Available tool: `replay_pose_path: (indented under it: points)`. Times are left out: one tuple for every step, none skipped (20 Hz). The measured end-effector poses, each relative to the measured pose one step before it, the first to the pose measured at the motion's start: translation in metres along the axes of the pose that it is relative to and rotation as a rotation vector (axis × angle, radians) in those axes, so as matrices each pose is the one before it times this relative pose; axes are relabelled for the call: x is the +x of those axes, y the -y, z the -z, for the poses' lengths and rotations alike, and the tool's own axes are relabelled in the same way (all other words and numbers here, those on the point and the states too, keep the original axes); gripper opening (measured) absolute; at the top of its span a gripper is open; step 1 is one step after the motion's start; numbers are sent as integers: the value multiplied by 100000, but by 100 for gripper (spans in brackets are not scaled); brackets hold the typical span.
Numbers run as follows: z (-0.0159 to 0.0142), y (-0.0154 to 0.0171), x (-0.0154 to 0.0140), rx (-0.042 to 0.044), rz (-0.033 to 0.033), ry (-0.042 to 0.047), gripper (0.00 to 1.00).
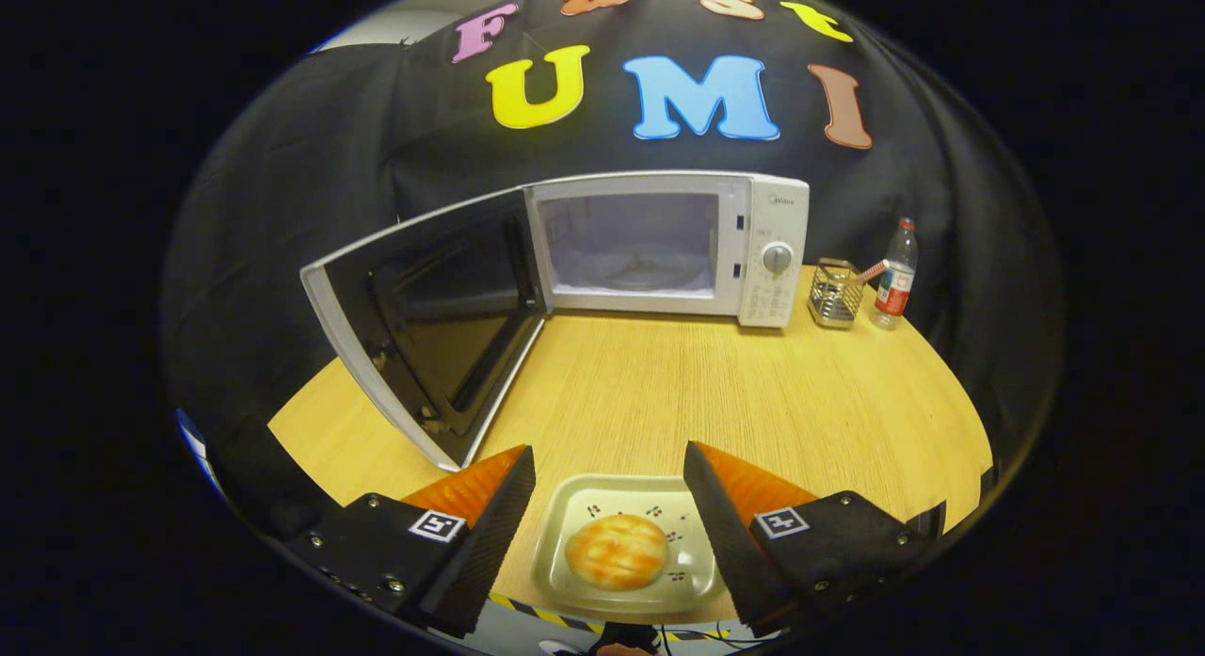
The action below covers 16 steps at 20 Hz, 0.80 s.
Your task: Open the microwave, put the food inside, and close the microwave door.
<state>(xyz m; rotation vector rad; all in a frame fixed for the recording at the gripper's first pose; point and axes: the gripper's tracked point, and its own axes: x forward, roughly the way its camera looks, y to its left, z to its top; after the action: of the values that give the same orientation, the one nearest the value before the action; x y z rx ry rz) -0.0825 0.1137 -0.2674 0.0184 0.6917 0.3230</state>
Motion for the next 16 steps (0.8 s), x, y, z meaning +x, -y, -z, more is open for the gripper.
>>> replay_pose_path:
  points:
    - [1013,178,251,-195,-192,-3262,97]
    - [907,36,179,-291,-140,-3143,97]
    - [848,97,289,-284,309,-2805,97]
    - [697,65,282,-283,-72,-2697,97]
    - [984,19,338,-200,112,-2789,97]
    - [806,25,170,-180,-143,-3049,97]
    - [823,-159,236,110,-651,-2592,97]
    - [427,19,165,45,-81,-1898,97]
    - [400,-89,157,86,255,-1260,97]
    - [269,34,99,-412,416,-1406,97]
    - [450,-137,145,0,-512,-1510,97]
    - [295,38,209,-199,-130,-1456,97]
    - [125,39,551,-571,104,-1163,97]
    - [71,50,334,-562,57,-1173,97]
    - [321,-70,165,-470,-88,-1179,97]
    - [209,-92,99,-144,-344,-1012,97]
